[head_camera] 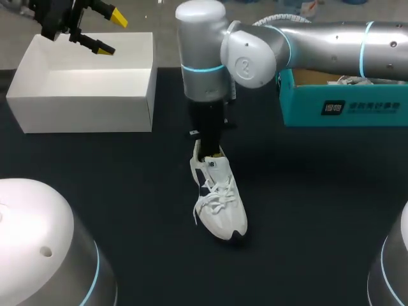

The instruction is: Take the shoe out of the shoebox, open the shoe tongue, remove and reinsert the insole, then place the shoe into the shoebox

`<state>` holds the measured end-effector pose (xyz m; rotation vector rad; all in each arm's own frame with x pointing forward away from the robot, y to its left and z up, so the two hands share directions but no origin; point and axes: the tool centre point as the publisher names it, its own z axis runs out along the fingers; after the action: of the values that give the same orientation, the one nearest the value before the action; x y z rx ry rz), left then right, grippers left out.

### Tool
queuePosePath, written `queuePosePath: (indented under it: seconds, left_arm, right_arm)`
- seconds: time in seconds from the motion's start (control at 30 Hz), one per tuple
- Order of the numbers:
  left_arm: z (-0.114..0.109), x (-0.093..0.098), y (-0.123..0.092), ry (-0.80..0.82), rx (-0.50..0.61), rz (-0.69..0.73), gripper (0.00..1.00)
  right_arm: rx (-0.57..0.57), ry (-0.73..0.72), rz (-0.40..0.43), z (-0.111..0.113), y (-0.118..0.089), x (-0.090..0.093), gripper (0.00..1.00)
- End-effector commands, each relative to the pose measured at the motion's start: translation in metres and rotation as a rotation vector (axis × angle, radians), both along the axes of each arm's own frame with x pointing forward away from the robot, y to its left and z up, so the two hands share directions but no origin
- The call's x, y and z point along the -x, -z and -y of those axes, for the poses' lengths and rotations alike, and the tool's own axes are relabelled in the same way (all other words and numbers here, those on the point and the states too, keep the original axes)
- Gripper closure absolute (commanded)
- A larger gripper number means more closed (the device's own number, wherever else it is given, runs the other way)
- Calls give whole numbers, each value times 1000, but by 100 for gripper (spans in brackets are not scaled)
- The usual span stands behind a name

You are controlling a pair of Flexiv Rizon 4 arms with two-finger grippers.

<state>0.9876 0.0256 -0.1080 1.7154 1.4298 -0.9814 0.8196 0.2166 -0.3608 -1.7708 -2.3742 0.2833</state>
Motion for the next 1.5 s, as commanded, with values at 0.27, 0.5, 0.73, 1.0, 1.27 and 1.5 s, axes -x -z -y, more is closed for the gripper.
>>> queuePosePath:
  seconds: [0.27,0.5,0.73,1.0,1.27,1.5]
  left_arm:
    - [0,0,0,1,-3,1,0]
    - [0,0,0,1,-3,1,0]
    - [0,0,0,1,-3,1,0]
    - [0,0,0,1,-3,1,0]
    - [0,0,0,1,-3,1,0]
    - [0,0,0,1,-3,1,0]
  right_arm:
    - [21,14,-153,0,0,-1,100]
    - [41,32,-175,-1,-5,3,100]
    - [30,38,-164,-1,-7,6,0]
    - [-4,36,-174,-2,-2,8,0]
    - [-9,40,-212,0,5,13,0]
    - [17,40,-216,-4,-6,17,0]
